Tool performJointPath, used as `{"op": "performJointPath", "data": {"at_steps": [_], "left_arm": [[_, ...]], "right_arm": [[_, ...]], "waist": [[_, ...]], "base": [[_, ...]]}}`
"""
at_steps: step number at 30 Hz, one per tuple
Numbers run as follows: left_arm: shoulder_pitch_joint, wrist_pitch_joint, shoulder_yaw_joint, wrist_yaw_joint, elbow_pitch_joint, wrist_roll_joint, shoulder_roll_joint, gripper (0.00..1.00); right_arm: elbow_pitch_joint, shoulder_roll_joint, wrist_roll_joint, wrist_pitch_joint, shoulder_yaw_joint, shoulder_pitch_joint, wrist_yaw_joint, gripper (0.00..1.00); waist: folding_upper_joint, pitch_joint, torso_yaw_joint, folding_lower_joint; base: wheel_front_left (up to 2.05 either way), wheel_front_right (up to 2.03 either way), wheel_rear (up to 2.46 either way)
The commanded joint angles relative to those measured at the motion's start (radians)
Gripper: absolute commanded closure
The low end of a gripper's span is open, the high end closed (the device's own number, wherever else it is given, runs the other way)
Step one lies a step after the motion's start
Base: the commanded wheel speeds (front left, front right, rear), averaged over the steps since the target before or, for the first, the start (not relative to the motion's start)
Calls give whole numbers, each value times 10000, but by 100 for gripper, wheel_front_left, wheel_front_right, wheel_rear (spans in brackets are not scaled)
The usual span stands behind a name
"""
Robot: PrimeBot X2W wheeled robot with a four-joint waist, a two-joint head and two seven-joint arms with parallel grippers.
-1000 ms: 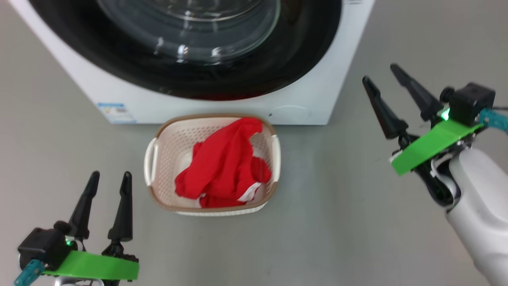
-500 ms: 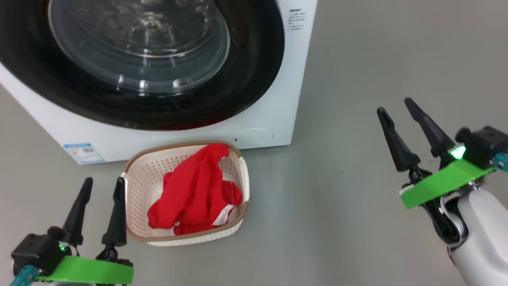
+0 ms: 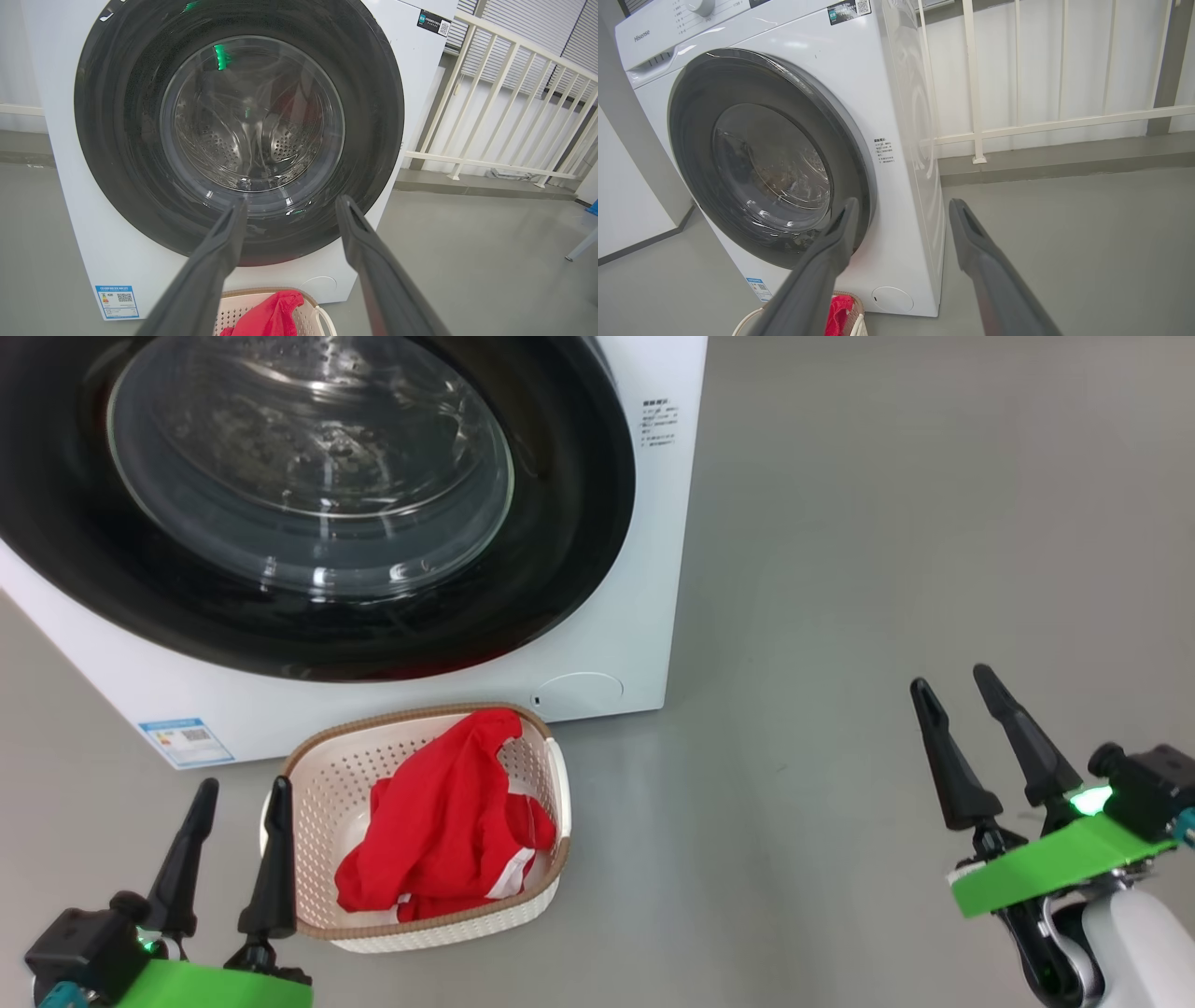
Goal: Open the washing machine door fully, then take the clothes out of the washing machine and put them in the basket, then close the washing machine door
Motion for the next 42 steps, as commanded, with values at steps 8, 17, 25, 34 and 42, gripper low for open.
{"op": "performJointPath", "data": {"at_steps": [8,17,25,34,42], "left_arm": [[-28,-80,435,-24,-302,-115,241,0],[24,-80,450,-23,-270,-66,180,0],[48,-80,427,-24,-204,-50,118,0],[112,-80,414,-25,-131,-43,102,0],[336,14,1,2,189,-174,-79,100]], "right_arm": [[-450,202,-420,-48,-182,641,-23,0],[-390,311,-564,-48,-302,769,-23,0],[-292,302,-605,-48,-274,801,-23,0],[-200,309,-660,-48,-235,808,-23,0],[114,414,-607,1,-453,806,0,100]], "waist": [[0,-75,-119,0],[0,-151,-74,0],[0,-205,-11,0],[0,-271,-29,0],[0,-251,-41,0]], "base": [[0,0,0],[0,0,0],[0,0,0],[0,0,0],[0,0,0]]}}
